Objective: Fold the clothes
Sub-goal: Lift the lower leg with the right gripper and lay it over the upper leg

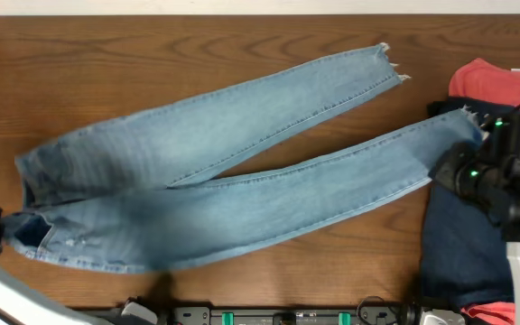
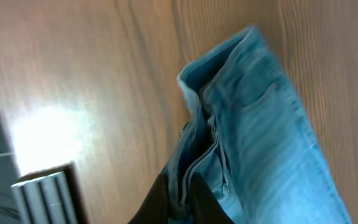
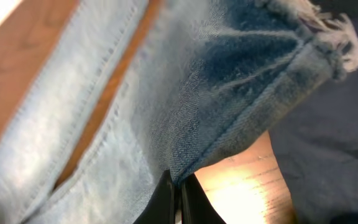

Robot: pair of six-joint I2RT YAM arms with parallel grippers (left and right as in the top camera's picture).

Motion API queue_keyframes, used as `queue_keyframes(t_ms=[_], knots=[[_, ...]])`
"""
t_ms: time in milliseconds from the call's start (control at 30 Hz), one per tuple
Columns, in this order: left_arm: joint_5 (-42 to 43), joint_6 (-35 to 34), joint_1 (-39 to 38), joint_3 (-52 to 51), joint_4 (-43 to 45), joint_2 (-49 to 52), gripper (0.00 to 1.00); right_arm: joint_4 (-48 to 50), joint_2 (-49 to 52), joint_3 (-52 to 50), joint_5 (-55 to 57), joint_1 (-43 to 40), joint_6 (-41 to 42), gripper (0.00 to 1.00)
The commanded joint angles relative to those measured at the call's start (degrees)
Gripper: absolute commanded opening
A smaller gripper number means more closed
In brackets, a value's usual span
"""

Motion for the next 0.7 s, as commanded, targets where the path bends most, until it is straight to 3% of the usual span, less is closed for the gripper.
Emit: queue_keyframes(t_ms=[0, 233, 433, 667], knots=[[-6.7, -2.5, 0.2, 0.8, -0.4, -4.6, 0.06, -1.1, -0.1, 5.5, 3.4, -1.6, -0.8, 0.01], [-11.9, -5.2, -1.8, 0.7, -3.3, -5.8, 0.06, -1.0, 2.0, 9.0, 4.7, -1.6, 0.4, 0.01], [-18.0, -6.1, -3.0, 0.6, -7.8, 0.6, 0.06, 1.5, 9.4, 9.0, 3.9, -1.6, 0.5, 0.01], [-19.2, -7.6, -3.0, -0.5, -6.2, 9.8, 0.06, 11.1, 19.4, 9.0, -1.6, -1.5, 0.5, 0.01]])
